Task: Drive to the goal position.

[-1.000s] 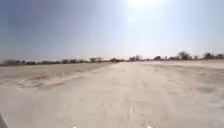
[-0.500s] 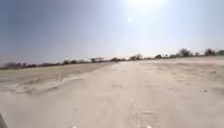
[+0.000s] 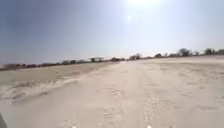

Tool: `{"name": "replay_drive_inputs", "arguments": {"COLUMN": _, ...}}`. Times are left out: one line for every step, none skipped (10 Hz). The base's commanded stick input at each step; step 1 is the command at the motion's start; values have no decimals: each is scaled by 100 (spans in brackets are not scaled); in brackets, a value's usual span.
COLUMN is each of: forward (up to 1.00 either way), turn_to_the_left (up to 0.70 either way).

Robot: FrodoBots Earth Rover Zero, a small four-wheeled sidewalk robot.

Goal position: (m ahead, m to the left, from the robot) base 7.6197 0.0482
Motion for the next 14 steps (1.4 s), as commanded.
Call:
{"name": "replay_drive_inputs", "arguments": {"forward": 70, "turn_to_the_left": 0}}
{"name": "replay_drive_inputs", "arguments": {"forward": 70, "turn_to_the_left": 0}}
{"name": "replay_drive_inputs", "arguments": {"forward": 70, "turn_to_the_left": 0}}
{"name": "replay_drive_inputs", "arguments": {"forward": 70, "turn_to_the_left": 0}}
{"name": "replay_drive_inputs", "arguments": {"forward": 70, "turn_to_the_left": 0}}
{"name": "replay_drive_inputs", "arguments": {"forward": 70, "turn_to_the_left": 0}}
{"name": "replay_drive_inputs", "arguments": {"forward": 70, "turn_to_the_left": 0}}
{"name": "replay_drive_inputs", "arguments": {"forward": 70, "turn_to_the_left": 0}}
{"name": "replay_drive_inputs", "arguments": {"forward": 70, "turn_to_the_left": 0}}
{"name": "replay_drive_inputs", "arguments": {"forward": 70, "turn_to_the_left": 0}}
{"name": "replay_drive_inputs", "arguments": {"forward": 70, "turn_to_the_left": 0}}
{"name": "replay_drive_inputs", "arguments": {"forward": 70, "turn_to_the_left": 0}}
{"name": "replay_drive_inputs", "arguments": {"forward": 70, "turn_to_the_left": 0}}
{"name": "replay_drive_inputs", "arguments": {"forward": 70, "turn_to_the_left": 0}}
